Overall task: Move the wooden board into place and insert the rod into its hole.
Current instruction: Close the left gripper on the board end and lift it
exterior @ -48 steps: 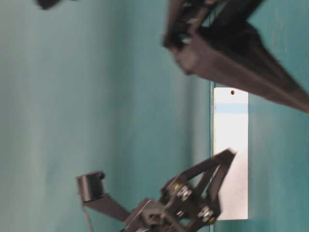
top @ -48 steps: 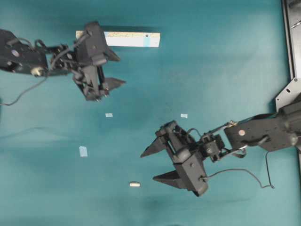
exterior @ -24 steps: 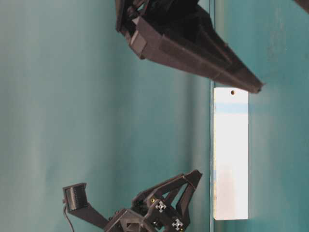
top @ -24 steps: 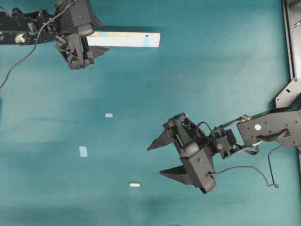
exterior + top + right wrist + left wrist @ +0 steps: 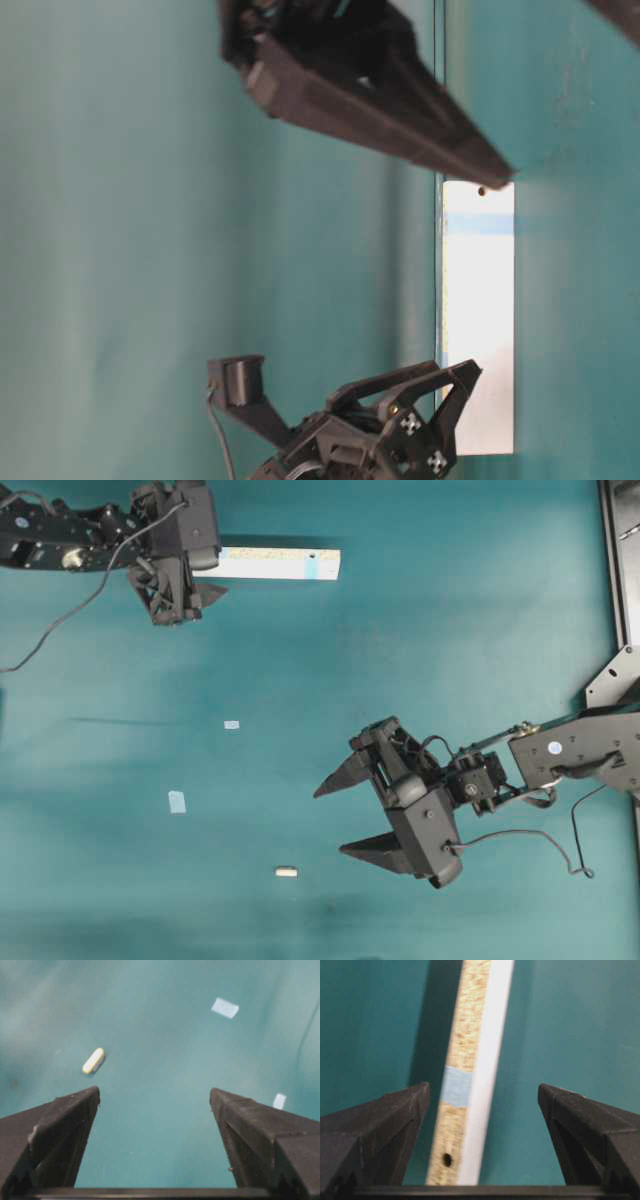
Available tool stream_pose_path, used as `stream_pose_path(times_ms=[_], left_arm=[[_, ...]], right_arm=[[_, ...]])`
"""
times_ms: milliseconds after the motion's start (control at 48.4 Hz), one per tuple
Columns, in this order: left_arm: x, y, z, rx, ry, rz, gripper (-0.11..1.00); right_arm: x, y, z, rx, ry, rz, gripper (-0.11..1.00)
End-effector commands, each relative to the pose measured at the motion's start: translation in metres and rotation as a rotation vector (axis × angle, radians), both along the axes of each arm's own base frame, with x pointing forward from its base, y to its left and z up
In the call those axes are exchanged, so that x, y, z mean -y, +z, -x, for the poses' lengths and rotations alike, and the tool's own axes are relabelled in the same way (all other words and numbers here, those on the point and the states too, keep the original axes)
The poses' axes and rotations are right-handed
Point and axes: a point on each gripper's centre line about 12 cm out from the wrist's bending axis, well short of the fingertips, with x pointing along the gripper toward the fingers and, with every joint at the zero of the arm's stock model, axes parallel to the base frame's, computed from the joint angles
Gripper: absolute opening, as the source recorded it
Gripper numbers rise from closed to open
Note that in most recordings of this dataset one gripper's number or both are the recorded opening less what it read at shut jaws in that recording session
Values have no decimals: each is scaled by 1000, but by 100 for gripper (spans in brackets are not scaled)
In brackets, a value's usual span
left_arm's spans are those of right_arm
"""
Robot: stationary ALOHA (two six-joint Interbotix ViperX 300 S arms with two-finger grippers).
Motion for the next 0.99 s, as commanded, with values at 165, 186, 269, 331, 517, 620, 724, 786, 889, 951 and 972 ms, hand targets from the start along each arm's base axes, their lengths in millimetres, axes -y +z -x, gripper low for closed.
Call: stream_pose_path(times_ms=[165,186,269,331,517,620,724,786,889,951,972], left_arm=[[-12,-3,-13,6,3,-12,91],[-12,-6,-14,1,3,-8,91],[-12,-12,-17,-1,3,-5,91],[-12,-15,-18,-1,3,-5,91],[-13,-22,-19,-7,4,-3,91],[-13,-24,-19,-12,4,0,90],[-13,-25,-19,-13,5,2,89],[-11,-25,-19,-14,2,3,86],[-11,-26,-18,-16,5,7,67],[-11,-26,-17,-17,5,8,50],[-11,-27,-17,-18,7,8,44]], right_arm=[[2,22,-1,12,-16,1,97],[2,22,-1,9,-18,2,97],[5,22,-1,2,-25,6,97],[5,22,-1,2,-27,6,97],[5,23,-2,5,-27,5,97],[6,25,-3,5,-32,5,97],[7,24,-3,-6,-34,10,97],[8,24,-3,-13,-37,13,97],[9,24,-3,-21,-41,17,97],[9,25,-3,-23,-43,19,97],[9,25,-3,-24,-42,21,97]])
